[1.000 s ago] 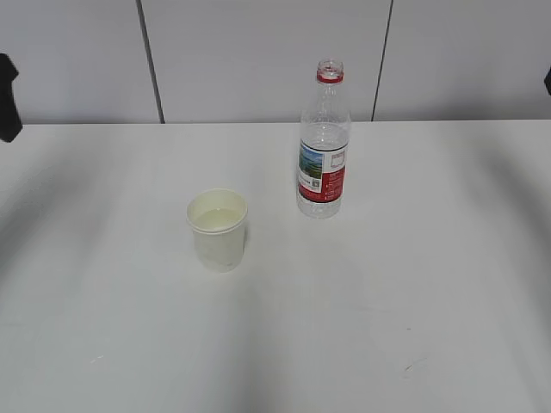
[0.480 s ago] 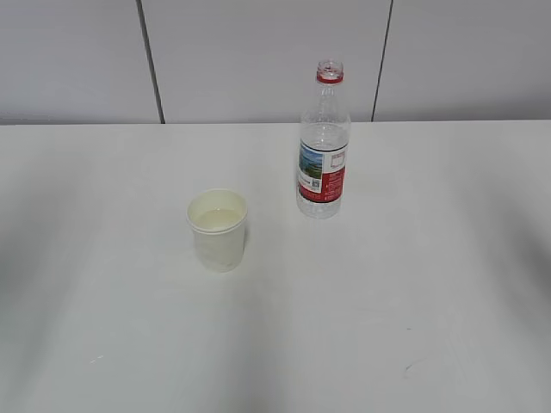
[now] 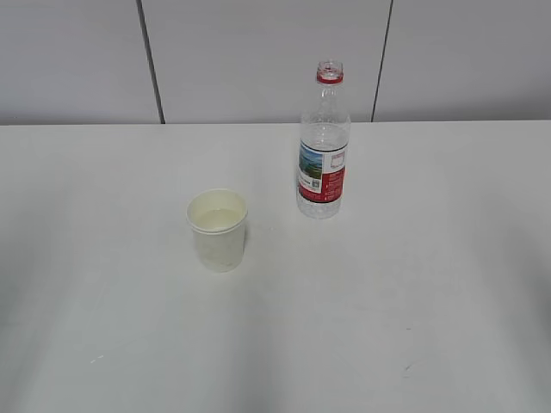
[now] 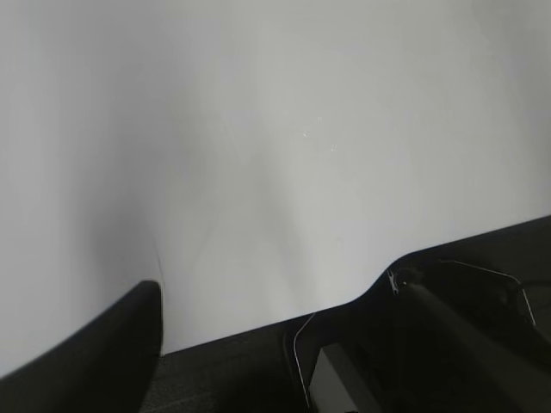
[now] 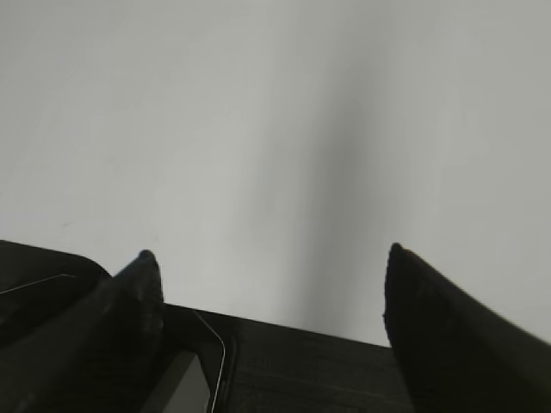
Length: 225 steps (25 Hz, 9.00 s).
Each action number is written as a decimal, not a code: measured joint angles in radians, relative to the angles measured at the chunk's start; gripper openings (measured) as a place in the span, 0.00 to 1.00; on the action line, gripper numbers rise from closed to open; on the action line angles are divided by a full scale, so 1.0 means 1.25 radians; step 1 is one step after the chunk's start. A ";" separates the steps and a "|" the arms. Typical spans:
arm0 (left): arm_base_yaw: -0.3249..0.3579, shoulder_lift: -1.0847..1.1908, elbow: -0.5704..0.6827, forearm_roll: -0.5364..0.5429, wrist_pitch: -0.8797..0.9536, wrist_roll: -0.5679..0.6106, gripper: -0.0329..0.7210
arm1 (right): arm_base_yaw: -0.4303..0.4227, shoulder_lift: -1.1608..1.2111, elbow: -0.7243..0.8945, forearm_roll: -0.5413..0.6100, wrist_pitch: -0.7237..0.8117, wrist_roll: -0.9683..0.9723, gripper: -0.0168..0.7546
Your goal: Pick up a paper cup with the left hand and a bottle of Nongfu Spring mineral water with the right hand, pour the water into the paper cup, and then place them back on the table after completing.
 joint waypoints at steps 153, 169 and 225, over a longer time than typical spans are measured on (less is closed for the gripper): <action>0.016 -0.550 0.189 -0.041 -0.096 0.000 0.61 | 0.157 -0.618 0.304 -0.198 -0.083 0.230 0.78; 0.016 -0.550 0.189 -0.041 -0.096 0.000 0.61 | 0.157 -0.618 0.304 -0.198 -0.083 0.230 0.78; 0.016 -0.550 0.189 -0.041 -0.096 0.000 0.50 | 0.157 -0.618 0.304 -0.198 -0.085 0.230 0.78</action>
